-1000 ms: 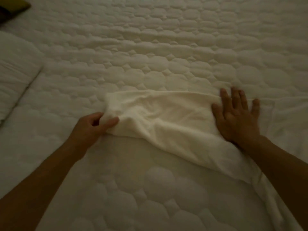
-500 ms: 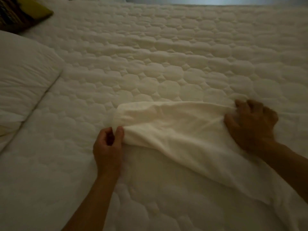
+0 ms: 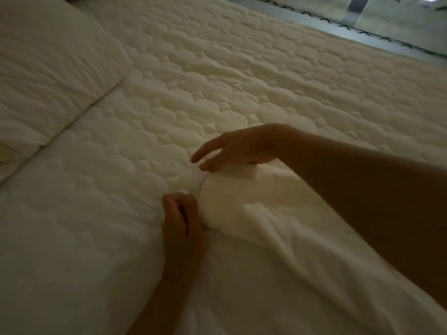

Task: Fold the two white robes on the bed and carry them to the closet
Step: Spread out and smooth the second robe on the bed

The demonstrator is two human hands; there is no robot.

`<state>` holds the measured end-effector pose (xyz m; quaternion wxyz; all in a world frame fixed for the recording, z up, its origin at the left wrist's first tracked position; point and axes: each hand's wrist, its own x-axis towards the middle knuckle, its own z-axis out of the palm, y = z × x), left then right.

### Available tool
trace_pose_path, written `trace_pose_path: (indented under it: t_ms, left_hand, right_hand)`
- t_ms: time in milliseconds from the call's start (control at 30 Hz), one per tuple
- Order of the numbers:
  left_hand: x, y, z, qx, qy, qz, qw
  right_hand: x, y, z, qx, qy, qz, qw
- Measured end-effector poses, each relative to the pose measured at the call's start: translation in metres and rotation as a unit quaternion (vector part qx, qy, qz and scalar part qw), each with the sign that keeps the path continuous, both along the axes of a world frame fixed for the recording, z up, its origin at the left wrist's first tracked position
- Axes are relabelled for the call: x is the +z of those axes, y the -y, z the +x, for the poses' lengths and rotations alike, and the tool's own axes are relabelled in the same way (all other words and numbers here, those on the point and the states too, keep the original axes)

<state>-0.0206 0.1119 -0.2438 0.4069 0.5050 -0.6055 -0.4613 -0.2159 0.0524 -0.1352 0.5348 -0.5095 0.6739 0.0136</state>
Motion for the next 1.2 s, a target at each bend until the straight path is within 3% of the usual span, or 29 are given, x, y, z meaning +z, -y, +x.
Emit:
trace_pose_path:
  t_ms: [67, 200, 333, 467, 567, 667, 767, 867, 1100, 1200]
  left_hand:
    - [0.002, -0.002, 0.001, -0.043, -0.005, -0.005, 0.999]
    - [0.006, -0.004, 0.002, -0.094, -0.011, -0.009, 0.995]
    - [0.010, -0.002, 0.004, -0.095, -0.007, -0.018, 0.995]
    - [0.014, -0.002, 0.007, -0.106, 0.012, -0.025, 0.994]
    - [0.016, -0.005, 0.010, -0.129, 0.036, -0.055, 0.989]
    - [0.025, -0.011, 0.015, -0.167, 0.062, -0.120, 0.977]
    - [0.050, -0.007, 0.022, -0.216, 0.099, -0.170, 0.956]
    - [0.075, 0.001, 0.026, -0.238, 0.109, -0.140, 0.955]
    - [0.035, 0.007, 0.051, -0.133, 0.153, -0.065, 0.977]
    - [0.010, 0.004, 0.057, -0.136, 0.134, -0.120, 0.974]
  right_hand:
    - [0.010, 0.001, 0.003, 0.057, 0.017, 0.006, 0.998]
    - [0.043, 0.003, 0.009, 0.240, -0.131, 0.009, 0.962]
    - [0.075, 0.002, 0.011, 0.263, -0.205, -0.012, 0.943]
    - [0.073, -0.010, 0.017, 0.368, -0.362, 0.011, 0.856]
    - [0.074, -0.019, 0.014, 0.404, -0.441, -0.074, 0.798]
    - [0.095, -0.019, 0.012, 0.355, -0.458, -0.192, 0.792]
    - [0.120, -0.017, 0.015, 0.342, -0.461, -0.213, 0.791]
    - [0.126, -0.014, 0.016, 0.326, -0.472, -0.222, 0.789]
    - [0.060, -0.018, 0.024, 0.267, -0.445, -0.216, 0.827]
    - [0.018, -0.024, 0.029, 0.203, -0.425, -0.222, 0.854]
